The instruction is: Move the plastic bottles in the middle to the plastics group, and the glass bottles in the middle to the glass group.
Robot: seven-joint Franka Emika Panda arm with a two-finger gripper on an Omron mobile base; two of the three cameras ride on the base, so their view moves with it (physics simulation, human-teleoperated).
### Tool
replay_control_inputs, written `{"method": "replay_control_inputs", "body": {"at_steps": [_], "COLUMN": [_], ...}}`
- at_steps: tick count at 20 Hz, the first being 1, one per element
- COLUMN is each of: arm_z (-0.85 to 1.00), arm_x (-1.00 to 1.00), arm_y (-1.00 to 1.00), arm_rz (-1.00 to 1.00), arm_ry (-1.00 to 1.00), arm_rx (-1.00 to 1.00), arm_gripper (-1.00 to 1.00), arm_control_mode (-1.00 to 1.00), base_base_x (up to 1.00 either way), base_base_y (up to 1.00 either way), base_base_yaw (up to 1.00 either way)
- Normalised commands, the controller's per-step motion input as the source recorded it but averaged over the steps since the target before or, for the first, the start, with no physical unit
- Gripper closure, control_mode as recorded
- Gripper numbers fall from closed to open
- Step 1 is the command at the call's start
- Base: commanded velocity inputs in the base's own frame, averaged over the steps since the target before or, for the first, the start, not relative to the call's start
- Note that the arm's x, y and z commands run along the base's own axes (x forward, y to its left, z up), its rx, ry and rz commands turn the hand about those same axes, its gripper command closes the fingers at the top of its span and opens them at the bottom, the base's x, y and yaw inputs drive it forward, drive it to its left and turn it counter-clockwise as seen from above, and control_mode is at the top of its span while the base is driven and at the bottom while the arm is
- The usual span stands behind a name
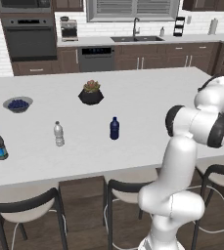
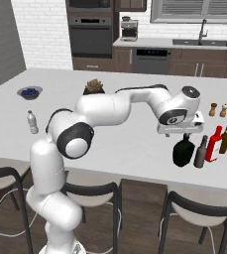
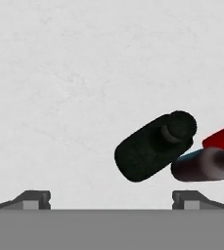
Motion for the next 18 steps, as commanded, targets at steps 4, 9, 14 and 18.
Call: {"method": "replay_control_inputs", "body": {"at_steps": [4,9,14,18], "arm_z": [0.06,0.0,0.0,0.0], "arm_x": [-0.37,-0.17,-0.02,-0.12], "arm_y": [0.76,0.95,1.0,1.0], "arm_rz": [0.02,0.01,0.0,0.0], "arm_ry": [-0.02,-0.05,-0.01,-0.04], "arm_rx": [-0.01,0.0,0.0,0.0], "arm_gripper": [-1.0,-1.0,-1.0,-1.0], "arm_control_mode": [-1.0,-1.0,-1.0,-1.0], "base_base_x": [0.0,0.0,0.0,0.0], "base_base_y": [0.0,0.0,0.0,0.0], "base_base_yaw": [0.0,0.0,0.0,0.0]}}
